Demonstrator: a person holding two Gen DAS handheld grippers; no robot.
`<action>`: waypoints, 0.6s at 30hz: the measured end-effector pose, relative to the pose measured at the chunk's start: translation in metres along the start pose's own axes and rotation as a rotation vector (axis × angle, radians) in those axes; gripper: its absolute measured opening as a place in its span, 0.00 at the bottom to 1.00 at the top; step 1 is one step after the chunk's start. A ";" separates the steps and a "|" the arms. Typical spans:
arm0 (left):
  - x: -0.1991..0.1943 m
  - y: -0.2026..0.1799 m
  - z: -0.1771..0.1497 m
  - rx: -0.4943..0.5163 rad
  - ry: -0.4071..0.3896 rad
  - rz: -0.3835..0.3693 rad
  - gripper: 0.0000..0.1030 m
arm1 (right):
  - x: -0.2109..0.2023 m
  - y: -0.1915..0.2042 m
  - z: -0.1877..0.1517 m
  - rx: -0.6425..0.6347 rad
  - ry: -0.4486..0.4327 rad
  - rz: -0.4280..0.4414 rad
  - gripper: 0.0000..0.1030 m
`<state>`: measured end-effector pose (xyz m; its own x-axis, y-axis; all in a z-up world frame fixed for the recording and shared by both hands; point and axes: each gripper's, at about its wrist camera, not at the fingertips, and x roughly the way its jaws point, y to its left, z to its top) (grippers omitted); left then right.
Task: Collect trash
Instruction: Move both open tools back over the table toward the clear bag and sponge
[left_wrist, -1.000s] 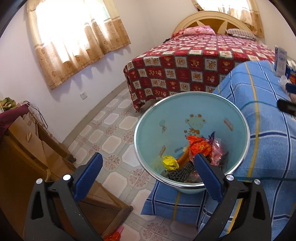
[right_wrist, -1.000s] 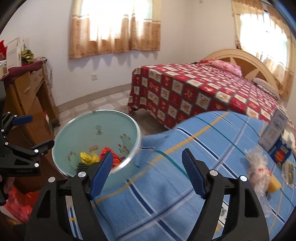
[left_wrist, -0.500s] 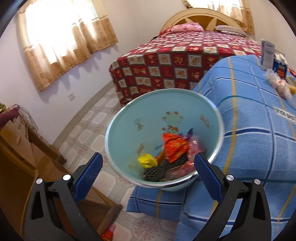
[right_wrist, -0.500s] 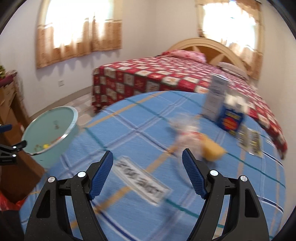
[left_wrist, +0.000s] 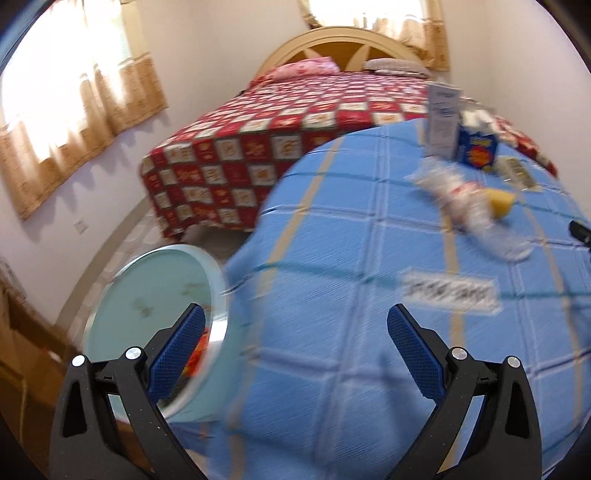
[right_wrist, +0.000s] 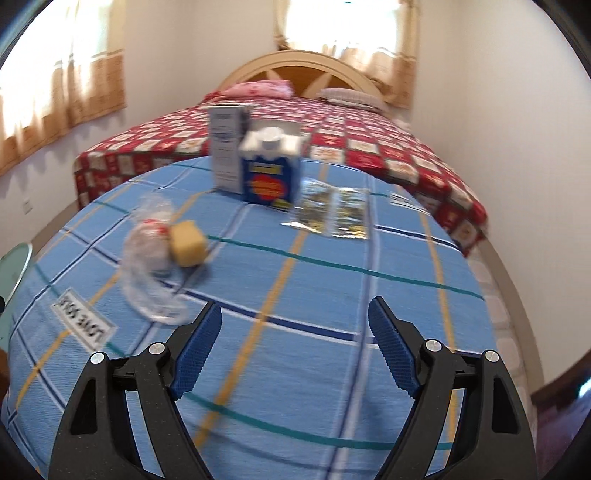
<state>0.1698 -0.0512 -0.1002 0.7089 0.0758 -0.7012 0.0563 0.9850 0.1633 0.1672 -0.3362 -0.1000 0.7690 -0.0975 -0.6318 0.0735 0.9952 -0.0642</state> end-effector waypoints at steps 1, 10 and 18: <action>0.002 -0.012 0.006 0.010 -0.002 -0.010 0.94 | 0.002 -0.010 0.000 0.016 -0.002 -0.009 0.78; 0.025 -0.105 0.047 0.081 -0.001 -0.065 0.94 | 0.017 -0.058 0.006 0.135 0.029 -0.050 0.80; 0.061 -0.143 0.069 0.101 0.068 -0.078 0.94 | 0.030 -0.080 0.012 0.189 0.045 -0.045 0.83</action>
<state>0.2533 -0.1987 -0.1181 0.6503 0.0131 -0.7596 0.1827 0.9678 0.1731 0.1922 -0.4184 -0.1051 0.7331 -0.1380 -0.6660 0.2283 0.9723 0.0498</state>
